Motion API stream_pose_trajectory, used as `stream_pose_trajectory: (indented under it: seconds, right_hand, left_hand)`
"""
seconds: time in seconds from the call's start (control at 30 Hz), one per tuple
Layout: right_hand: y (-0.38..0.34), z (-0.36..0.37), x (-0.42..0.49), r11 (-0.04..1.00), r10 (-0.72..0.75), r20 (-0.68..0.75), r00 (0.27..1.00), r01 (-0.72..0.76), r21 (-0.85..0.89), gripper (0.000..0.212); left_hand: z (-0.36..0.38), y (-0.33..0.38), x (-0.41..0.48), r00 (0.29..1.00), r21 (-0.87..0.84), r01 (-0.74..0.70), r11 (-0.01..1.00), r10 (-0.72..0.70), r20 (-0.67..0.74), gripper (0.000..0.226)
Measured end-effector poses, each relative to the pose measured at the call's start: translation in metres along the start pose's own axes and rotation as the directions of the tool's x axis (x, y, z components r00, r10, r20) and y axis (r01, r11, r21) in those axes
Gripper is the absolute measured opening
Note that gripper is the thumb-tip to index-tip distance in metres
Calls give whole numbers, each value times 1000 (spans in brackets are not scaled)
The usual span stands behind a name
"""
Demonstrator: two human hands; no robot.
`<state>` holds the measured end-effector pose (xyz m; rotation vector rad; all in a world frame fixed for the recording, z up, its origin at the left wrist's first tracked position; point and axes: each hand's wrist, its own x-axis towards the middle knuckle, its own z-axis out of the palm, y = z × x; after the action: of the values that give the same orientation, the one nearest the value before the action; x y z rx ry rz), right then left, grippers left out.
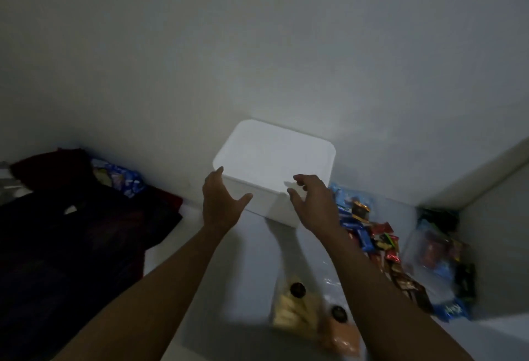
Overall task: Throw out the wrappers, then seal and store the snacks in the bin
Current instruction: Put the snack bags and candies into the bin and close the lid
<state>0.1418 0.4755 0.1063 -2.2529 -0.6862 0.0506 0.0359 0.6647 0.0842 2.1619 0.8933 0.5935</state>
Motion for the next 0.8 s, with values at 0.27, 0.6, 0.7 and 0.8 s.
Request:
stream_pose_trajectory:
  seconds: [0.27, 0.6, 0.7, 0.8]
  right_hand:
    - [-55, 91, 77, 937, -143, 232, 962, 207, -281, 56]
    - [-48, 118, 83, 790, -163, 336, 928, 326, -519, 60]
    - [-47, 119, 84, 743, -195, 360, 913, 377, -554, 57]
    - [-59, 103, 94, 757, -266, 280, 922, 380, -531, 54]
  left_hand:
    - [-6, -65, 89, 957, -203, 135, 970, -75, 279, 128]
    - [10, -90, 117, 928, -372, 155, 915, -6, 372, 91]
    - [10, -92, 120, 938, -353, 140, 925, -10, 346, 86]
    - [11, -93, 123, 945, -328, 140, 934, -28, 326, 84]
